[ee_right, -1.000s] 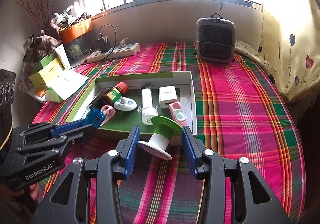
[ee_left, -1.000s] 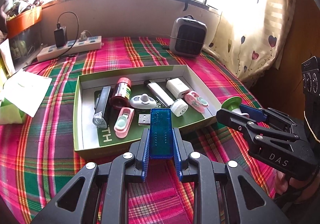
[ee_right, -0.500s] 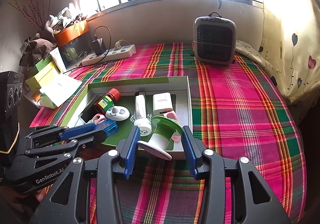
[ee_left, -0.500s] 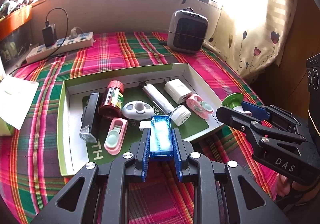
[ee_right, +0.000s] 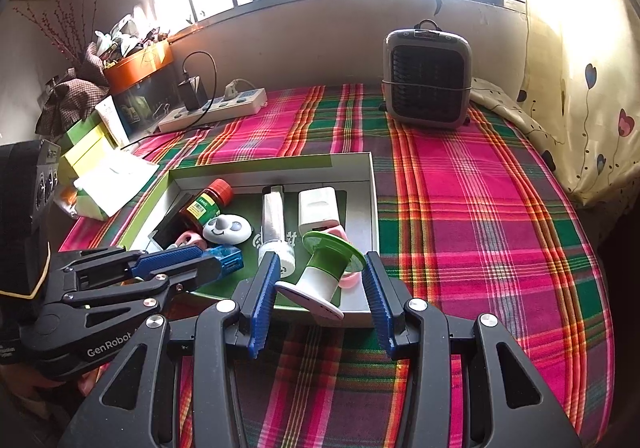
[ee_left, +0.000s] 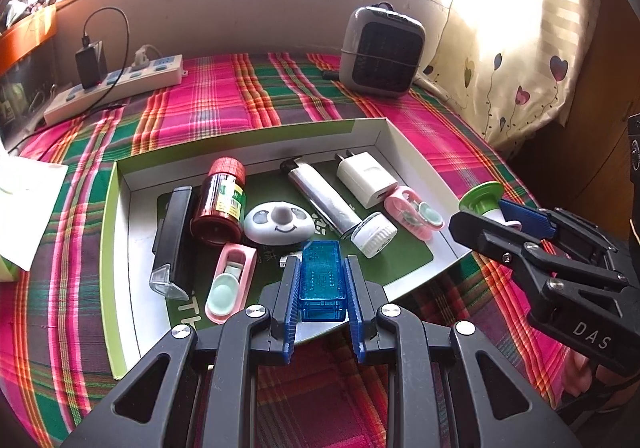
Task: Organize rigid objects
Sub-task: 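Carry the spool and blue case with both grippers over the green box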
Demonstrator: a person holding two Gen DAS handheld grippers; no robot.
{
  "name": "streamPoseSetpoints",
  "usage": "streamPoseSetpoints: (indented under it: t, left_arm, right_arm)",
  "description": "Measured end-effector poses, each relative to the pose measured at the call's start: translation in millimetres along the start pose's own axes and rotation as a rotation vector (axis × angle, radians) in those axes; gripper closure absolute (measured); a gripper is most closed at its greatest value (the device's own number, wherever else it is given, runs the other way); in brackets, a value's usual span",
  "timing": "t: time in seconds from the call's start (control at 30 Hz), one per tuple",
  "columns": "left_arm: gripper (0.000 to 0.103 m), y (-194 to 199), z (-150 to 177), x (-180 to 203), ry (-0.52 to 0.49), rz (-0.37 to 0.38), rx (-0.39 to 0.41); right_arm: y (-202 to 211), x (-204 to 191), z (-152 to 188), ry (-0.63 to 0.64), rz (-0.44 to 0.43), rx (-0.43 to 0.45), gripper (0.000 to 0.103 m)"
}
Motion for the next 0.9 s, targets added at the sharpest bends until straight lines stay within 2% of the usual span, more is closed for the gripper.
streamPoseSetpoints:
  t: [0.63, 0.9]
  left_arm:
    - [0.082, -3, 2, -7, 0.029, 0.026, -0.002]
    - [0.076, 5, 4, -7, 0.010, 0.010, 0.015]
  right_arm:
    - [-12, -15, -19, 0.047, -0.025, 0.013, 0.059]
    - [-34, -27, -29, 0.076, -0.058, -0.004, 0.059]
Point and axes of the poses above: each gripper's, at about its wrist camera, not at the fingertips, and y roughly against the way its jaws point, x to its right, z to its underside, the point moved 2 cm from there along -y, roughly the way its jaws point, and after that the axes turned 7 degrees about z, right-handed, at the moved point
